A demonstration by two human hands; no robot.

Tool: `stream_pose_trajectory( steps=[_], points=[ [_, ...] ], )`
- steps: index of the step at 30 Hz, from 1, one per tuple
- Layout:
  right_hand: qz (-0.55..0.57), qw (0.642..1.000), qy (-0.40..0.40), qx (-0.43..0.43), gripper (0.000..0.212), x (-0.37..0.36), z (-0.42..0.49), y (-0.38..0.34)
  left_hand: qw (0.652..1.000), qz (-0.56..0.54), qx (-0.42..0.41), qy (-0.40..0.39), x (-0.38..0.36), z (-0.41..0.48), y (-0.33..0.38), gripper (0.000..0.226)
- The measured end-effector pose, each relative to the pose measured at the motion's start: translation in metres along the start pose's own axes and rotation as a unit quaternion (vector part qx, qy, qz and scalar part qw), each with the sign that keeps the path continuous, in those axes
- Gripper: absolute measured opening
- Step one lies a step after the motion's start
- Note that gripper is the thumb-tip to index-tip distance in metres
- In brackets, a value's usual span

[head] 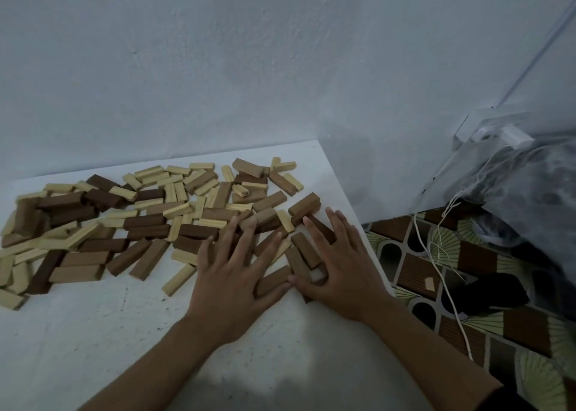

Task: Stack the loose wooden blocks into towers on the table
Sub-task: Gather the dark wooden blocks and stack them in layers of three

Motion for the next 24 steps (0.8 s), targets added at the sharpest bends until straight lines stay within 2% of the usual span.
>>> stream_pose_trajectory(
  steps=[7, 13, 19, 24],
  points=[
    [-0.001, 1.0, 0.007, -0.008, 0.097, -0.016, 0.037, 0.006, 1.0, 0.008, 0.011, 0.0, -0.013, 0.019, -0.018, 0.067],
    [-0.012, 1.0, 0.022, -0.019, 0.084, -0.023, 0.057, 0.009, 0.999, -0.014, 0.033, 0.013, -0.017, 0.032, -0.024, 0.06],
    [-0.02, 0.999, 0.035, -0.015, 0.091, -0.026, 0.07, 0.006, 0.999, -0.028, 0.04, 0.015, -0.02, 0.041, -0.028, 0.06],
    [-0.052, 0.996, 0.07, -0.012, 0.073, -0.022, 0.082, 0.006, 0.999, -0.028, 0.041, 0.01, -0.021, 0.047, -0.031, 0.061]
  ],
)
Point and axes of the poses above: each hand's wrist, its own z-axis towards the middle knuckle, its own x-axis out of the back of the hand, y = z × x, the point moved 9 cm from there along z, towards the middle knuckle, and after that the axes turned 15 degrees about y, right-handed, at the moved point
